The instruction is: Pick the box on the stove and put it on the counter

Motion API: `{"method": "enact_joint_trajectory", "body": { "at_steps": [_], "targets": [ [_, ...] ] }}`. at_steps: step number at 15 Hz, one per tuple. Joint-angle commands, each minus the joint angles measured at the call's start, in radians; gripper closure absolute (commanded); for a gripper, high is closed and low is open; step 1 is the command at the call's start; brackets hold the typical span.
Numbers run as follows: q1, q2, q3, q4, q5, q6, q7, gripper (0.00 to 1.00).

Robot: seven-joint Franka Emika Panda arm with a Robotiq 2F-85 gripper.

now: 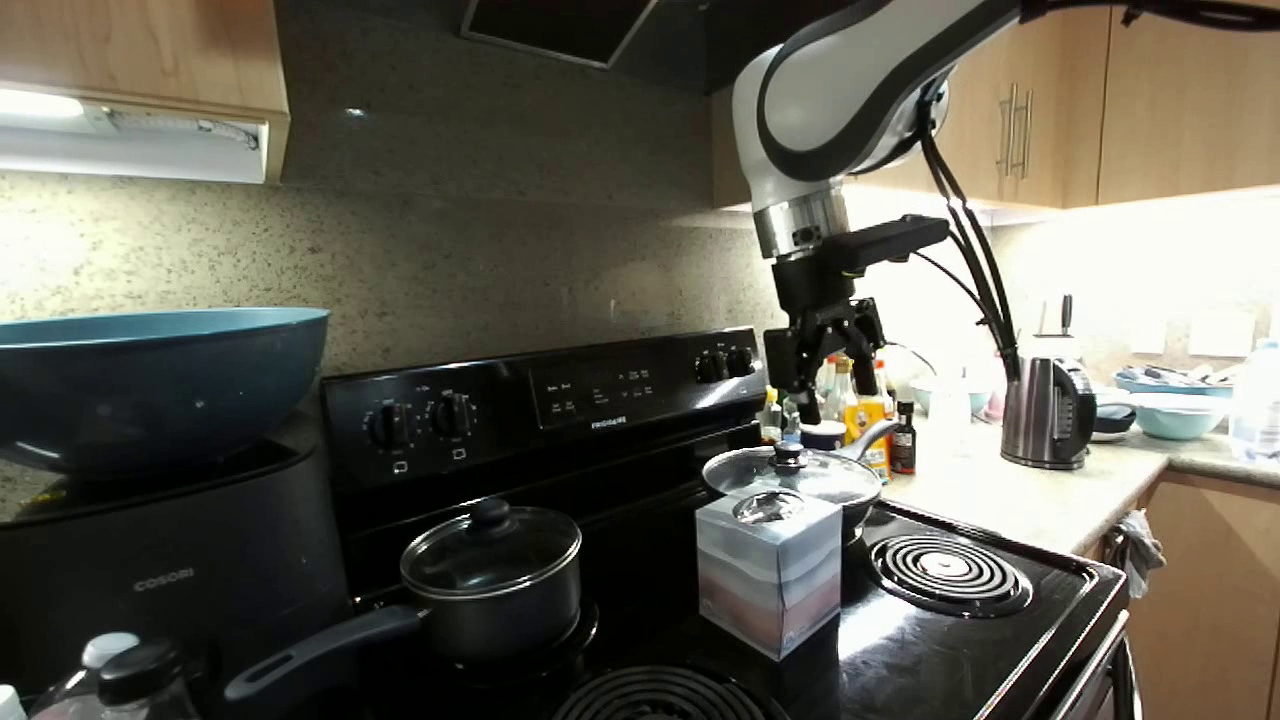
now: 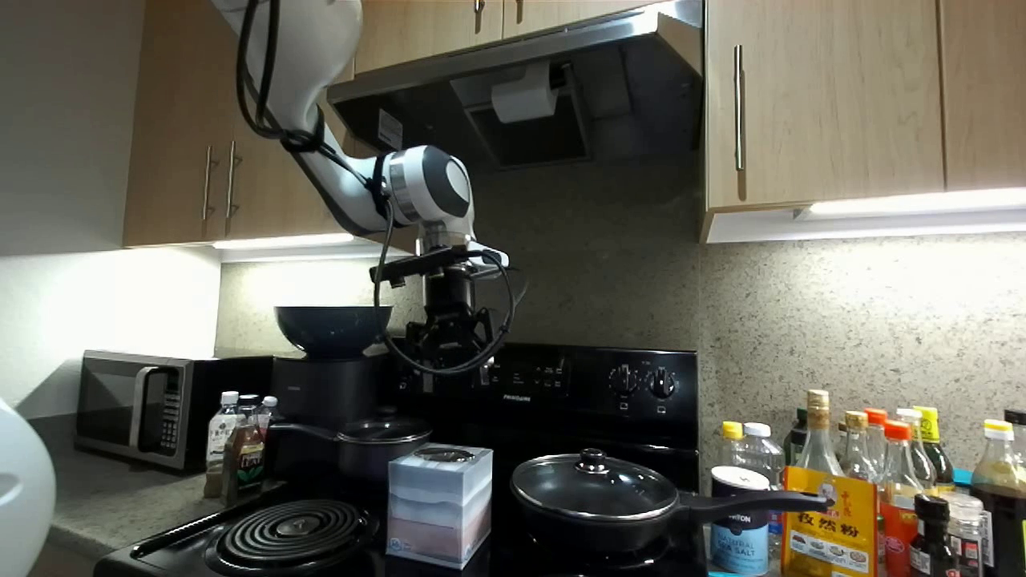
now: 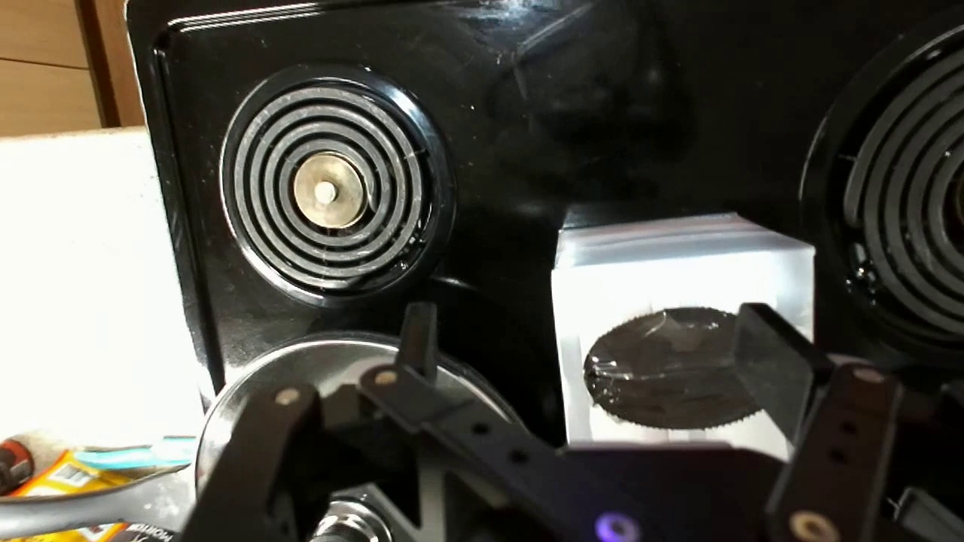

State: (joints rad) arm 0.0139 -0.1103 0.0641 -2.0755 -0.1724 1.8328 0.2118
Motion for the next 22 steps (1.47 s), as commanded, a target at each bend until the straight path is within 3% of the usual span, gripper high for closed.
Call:
{"method": "enact_joint_trajectory", "body": {
  "at_steps": [1,4,5,10,14,22],
  "targets": [
    [-0.010,0.139,-0.038,0.081,0.010,-0.049,-0.191,0.00],
    [-0.015,0.225,-0.062,0.130,-0.015,-0.066,-0.227,0.00],
    [-0.006,0.170,-0.058,0.072,0.000,-0.025,-0.188,0.00],
    [-0.010,0.233,-0.067,0.121,0.000,-0.035,-0.200,0.00],
    [-0.012,0.283,-0.060,0.158,0.136,-0.044,-0.203,0.00],
    [0.000,0.441,-0.065,0.282,0.127,-0.085,-0.144,0.00]
  ]
}}
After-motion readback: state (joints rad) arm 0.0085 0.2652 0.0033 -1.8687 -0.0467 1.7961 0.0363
